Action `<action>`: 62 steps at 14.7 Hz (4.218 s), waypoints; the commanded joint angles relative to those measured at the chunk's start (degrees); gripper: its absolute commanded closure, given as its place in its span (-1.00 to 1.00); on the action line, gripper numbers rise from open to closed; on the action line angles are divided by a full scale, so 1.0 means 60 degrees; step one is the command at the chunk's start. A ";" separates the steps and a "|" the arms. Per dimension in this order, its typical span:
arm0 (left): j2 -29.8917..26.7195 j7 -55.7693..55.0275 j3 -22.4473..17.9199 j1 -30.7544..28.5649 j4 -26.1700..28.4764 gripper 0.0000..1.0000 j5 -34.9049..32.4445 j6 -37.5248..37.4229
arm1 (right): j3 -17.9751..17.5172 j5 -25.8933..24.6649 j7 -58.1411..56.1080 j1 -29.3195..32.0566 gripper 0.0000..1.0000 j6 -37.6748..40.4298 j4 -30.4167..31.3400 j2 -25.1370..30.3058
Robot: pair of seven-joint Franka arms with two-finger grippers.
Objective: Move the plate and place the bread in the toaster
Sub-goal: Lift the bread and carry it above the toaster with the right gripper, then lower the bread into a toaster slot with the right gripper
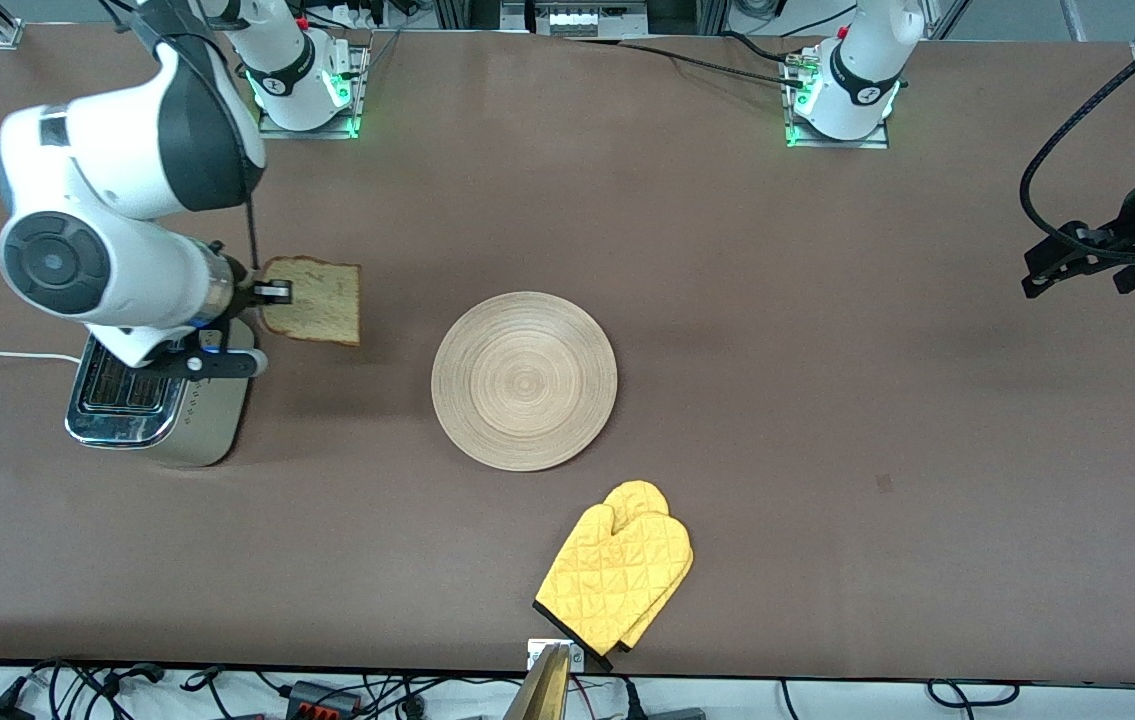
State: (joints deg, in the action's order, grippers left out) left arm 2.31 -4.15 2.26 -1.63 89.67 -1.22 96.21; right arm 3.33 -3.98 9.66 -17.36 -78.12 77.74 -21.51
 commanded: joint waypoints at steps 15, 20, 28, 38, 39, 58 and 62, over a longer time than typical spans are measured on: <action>0.0098 -0.0026 0.0019 -0.0138 -0.0267 -1.00 0.0145 -0.0127 | -0.0043 -0.5943 -0.3340 0.0623 1.00 -0.0222 -0.1179 -0.1247; 0.0098 0.0047 0.0005 -0.0211 -0.0253 -1.00 0.0115 -0.0156 | -0.0043 -0.5958 -0.3091 0.0609 1.00 -0.0222 -0.1678 -0.1921; 0.0098 0.0062 0.0005 -0.0226 -0.0253 -1.00 0.0115 -0.0214 | -0.0058 -0.6031 -0.2781 0.0579 1.00 -0.0222 -0.1619 -0.2215; 0.0098 0.0062 0.0005 -0.0226 -0.0253 -1.00 0.0115 -0.0215 | -0.0058 -0.6368 -0.2913 0.0609 1.00 -0.0149 -0.1253 -0.2127; 0.0098 0.0062 0.0005 -0.0226 -0.0253 -1.00 0.0115 -0.0215 | -0.0058 -0.6368 -0.2913 0.0609 1.00 -0.0135 -0.1253 -0.2127; 0.0098 0.0062 0.0005 -0.0226 -0.0253 -1.00 0.0115 -0.0229 | -0.0058 -0.6793 -0.3236 0.0594 1.00 -0.0207 -0.0813 -0.1863; 0.0098 0.0062 0.0005 -0.0226 -0.0253 -1.00 0.0115 -0.0229 | -0.0116 -0.6705 -0.2359 0.0506 1.00 -0.0281 -0.0726 -0.2039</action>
State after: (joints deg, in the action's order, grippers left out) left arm 2.42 -4.17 2.28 -2.77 89.57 -1.20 96.03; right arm 3.02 -43.98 -7.81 -13.98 -79.48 71.69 -34.09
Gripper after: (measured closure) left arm 0.000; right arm 0.952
